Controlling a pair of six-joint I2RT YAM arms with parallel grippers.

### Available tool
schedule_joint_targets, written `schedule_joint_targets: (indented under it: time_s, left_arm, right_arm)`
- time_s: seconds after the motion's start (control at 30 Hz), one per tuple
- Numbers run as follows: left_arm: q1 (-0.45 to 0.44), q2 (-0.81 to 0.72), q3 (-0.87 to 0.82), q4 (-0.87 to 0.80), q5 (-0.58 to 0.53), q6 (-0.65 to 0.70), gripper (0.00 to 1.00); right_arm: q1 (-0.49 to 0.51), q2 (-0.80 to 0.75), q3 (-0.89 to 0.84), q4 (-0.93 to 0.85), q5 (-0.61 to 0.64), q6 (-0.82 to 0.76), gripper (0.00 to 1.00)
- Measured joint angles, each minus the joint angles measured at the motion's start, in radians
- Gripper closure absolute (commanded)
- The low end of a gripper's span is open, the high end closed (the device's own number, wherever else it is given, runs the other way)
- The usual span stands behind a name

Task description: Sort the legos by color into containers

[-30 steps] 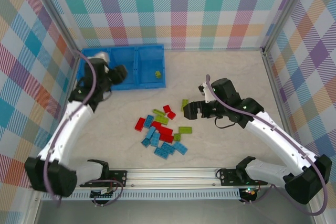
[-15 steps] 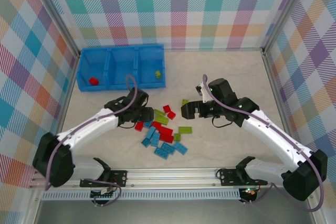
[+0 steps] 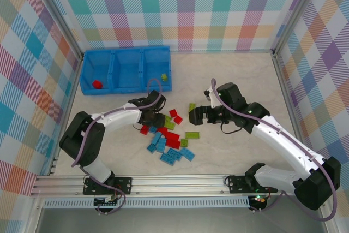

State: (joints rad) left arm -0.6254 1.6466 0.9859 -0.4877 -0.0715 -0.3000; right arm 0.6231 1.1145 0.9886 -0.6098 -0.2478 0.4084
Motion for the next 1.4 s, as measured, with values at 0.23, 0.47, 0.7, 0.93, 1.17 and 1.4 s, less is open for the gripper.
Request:
schedule_joint_targets:
  time_s: [0.23, 0.47, 0.7, 0.93, 1.17, 1.4]
  left_arm:
    - [0.000, 0.056, 0.026, 0.022, -0.002, 0.019, 0.55]
    - [0.000, 0.063, 0.019, 0.008, -0.032, 0.037, 0.59]
    - [0.000, 0.048, -0.010, 0.006, -0.031, 0.045, 0.73]
    - [0.000, 0.003, -0.022, 0.020, -0.016, 0.043, 0.76]
    - [0.047, -0.097, 0.087, 0.025, -0.127, 0.056, 0.77]
    - [0.270, 0.022, 0.362, 0.129, -0.269, 0.085, 0.78]
  right_arm:
    - [0.000, -0.002, 0.000, 0.000, 0.001, 0.000, 0.00]
    - [0.000, -0.023, -0.009, -0.001, 0.003, 0.003, 0.00]
    - [0.000, -0.023, -0.010, 0.000, 0.003, 0.007, 0.00]
    - [0.000, -0.025, -0.010, 0.000, 0.003, 0.023, 0.00]
    - [0.000, -0.040, -0.010, 0.000, 0.002, 0.026, 0.00]
    - [0.000, -0.044, -0.010, -0.001, -0.001, 0.029, 0.00]
